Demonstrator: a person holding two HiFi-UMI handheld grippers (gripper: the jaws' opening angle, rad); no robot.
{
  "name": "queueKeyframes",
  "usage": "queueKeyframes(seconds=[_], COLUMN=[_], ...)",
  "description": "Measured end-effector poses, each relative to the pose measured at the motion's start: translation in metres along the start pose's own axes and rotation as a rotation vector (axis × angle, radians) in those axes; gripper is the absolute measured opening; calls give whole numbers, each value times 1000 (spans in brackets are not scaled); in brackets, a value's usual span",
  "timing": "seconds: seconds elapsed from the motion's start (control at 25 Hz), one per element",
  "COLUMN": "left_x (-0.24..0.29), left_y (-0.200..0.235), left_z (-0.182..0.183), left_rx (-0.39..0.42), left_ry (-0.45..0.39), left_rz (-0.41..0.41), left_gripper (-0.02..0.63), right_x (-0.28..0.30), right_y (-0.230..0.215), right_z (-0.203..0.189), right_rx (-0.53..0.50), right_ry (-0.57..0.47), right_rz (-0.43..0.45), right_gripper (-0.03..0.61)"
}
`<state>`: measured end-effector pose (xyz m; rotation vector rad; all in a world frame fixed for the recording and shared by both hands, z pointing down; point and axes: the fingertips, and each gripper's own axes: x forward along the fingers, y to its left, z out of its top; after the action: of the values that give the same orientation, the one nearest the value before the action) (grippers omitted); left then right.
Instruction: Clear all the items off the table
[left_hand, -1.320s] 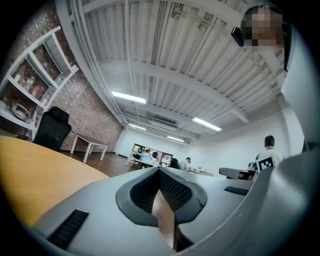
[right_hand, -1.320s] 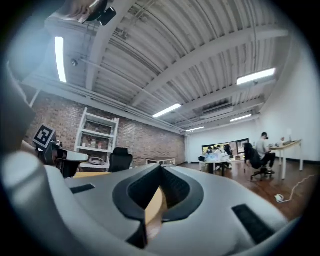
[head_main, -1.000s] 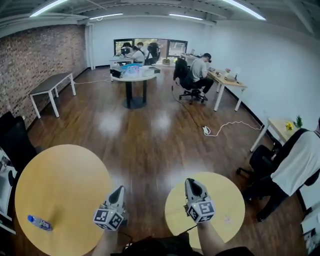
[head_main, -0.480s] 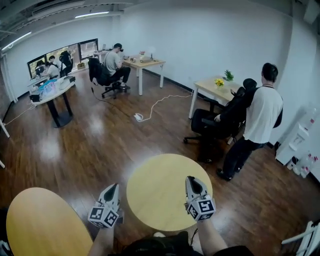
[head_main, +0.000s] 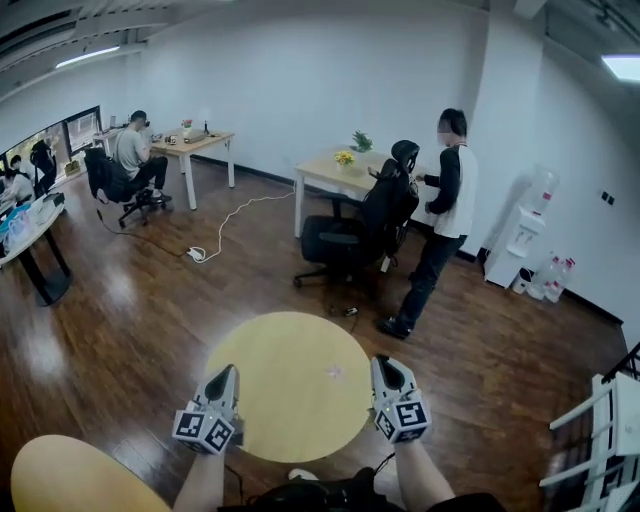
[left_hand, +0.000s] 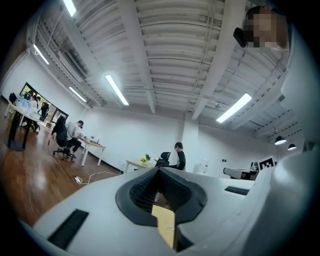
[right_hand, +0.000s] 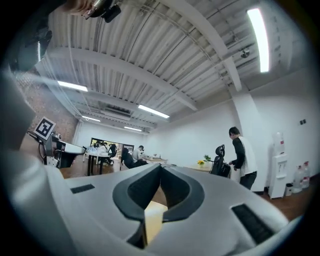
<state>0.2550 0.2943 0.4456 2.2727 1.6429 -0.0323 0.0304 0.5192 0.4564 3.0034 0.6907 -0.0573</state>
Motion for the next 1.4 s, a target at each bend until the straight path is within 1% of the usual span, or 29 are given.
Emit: queueKeyframes(seconds=[0.12,0.2,0.36,0.48,0.52,0.6,0.64,0.68,0.76,0.84,0.92,0.96,1.04,1.24,1.4], left_x=[8,9,2,2,1,0,0,2,8,14,20,23,30,41,56], left_y=[-19,-29,-19,-8,-4,4,7,10,13,14,12,11,13,22,30], left_z=[-18,-31,-51,-51,-49,-47,-49,-51,-60,-73,-87,-95,-111,-148,-167], left_rx=[-23,-33,-45,-34,-28,-25,-25,-24,-30,-54,-66,-67,-68,-92,-100], left_ry=[12,37,83,98,100,99,100,104,118,136,171,195,245,339,363], left_rz=[-56,-65,-13,18,29,55,68,79,95,109,115,116,119,151,198], left_gripper=[-2,-2,-2,-2,-2,-2,-2,-2,-2,-2,-2,-2,-2,-2,-2], right_x=[-14,-20,-19,-4,1,12,17,23,34,44,52,57,67,87,102], right_y=[-16,-27,-34,-41,-39,-32,-28,-25,-22,-20,-17,-14,-7,2,-4], right_z=[-4,-8,-38,-48,-52,-66,-75,-85,-105,-125,-146,-159,-185,-230,-253], right_rx=[-33,-50,-20,27,32,9,-10,-23,-17,4,3,-4,-10,-11,7], right_ry=[31,70,131,141,153,193,220,247,290,330,387,427,504,606,671], right_rz=[-57,-69,-62,-64,-50,-2,27,53,84,104,139,166,217,266,289], right_gripper=[5,5,6,5,6,9,46,64,63,64,64,82,137,140,140])
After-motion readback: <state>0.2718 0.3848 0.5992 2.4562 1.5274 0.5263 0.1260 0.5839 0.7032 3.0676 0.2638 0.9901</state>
